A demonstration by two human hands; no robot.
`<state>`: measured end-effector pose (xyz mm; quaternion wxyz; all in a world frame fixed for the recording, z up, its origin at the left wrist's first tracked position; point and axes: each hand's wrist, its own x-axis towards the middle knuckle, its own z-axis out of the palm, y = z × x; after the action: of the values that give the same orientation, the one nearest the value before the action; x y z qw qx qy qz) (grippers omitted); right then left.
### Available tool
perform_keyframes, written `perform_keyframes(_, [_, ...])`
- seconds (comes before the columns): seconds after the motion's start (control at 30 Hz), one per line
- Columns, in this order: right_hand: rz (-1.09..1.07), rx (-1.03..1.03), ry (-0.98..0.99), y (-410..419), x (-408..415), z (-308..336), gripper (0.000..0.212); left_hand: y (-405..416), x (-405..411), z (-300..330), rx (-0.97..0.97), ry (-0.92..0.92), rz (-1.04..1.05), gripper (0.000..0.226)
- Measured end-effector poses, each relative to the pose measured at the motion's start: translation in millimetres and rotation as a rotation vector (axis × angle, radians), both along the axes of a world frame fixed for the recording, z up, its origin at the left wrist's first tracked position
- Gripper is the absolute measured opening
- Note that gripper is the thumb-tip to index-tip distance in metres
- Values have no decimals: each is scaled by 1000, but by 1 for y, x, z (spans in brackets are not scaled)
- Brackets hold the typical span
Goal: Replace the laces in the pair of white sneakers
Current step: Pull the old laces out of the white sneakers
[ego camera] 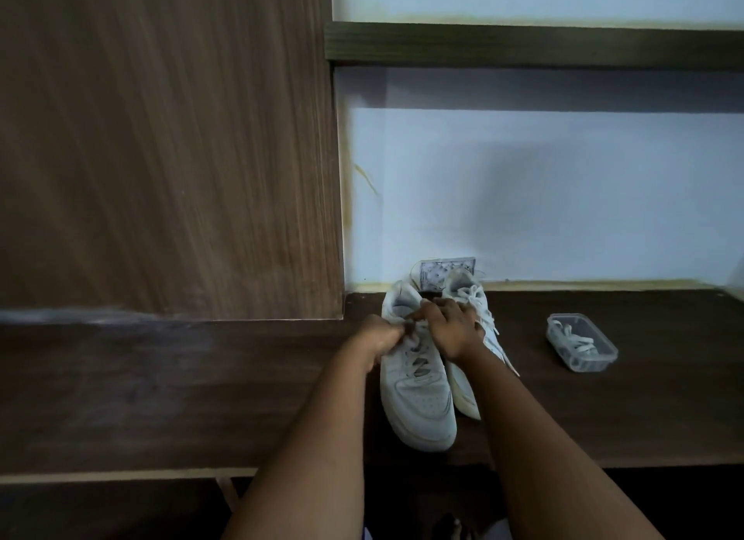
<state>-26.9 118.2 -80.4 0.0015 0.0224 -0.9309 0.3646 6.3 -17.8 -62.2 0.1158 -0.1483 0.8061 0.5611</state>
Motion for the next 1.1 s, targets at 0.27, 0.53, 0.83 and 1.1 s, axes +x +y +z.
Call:
perform_keyframes(0.27, [18, 33, 22, 3, -8, -7, 66, -31, -11, 5, 960, 105, 56, 15])
perform_keyframes(0.53, [-17, -14, -17, 1, -11, -12, 91, -31, -19, -23, -372, 66, 110, 87])
perform_keyframes(0.83, [-2, 23, -17, 2, -7, -8, 79, -19, -13, -7, 176, 246, -38, 24])
perform_keyframes(1.1, [6, 24, -33, 0, -3, -4, 58, -58, 14, 24, 218, 136, 174, 30])
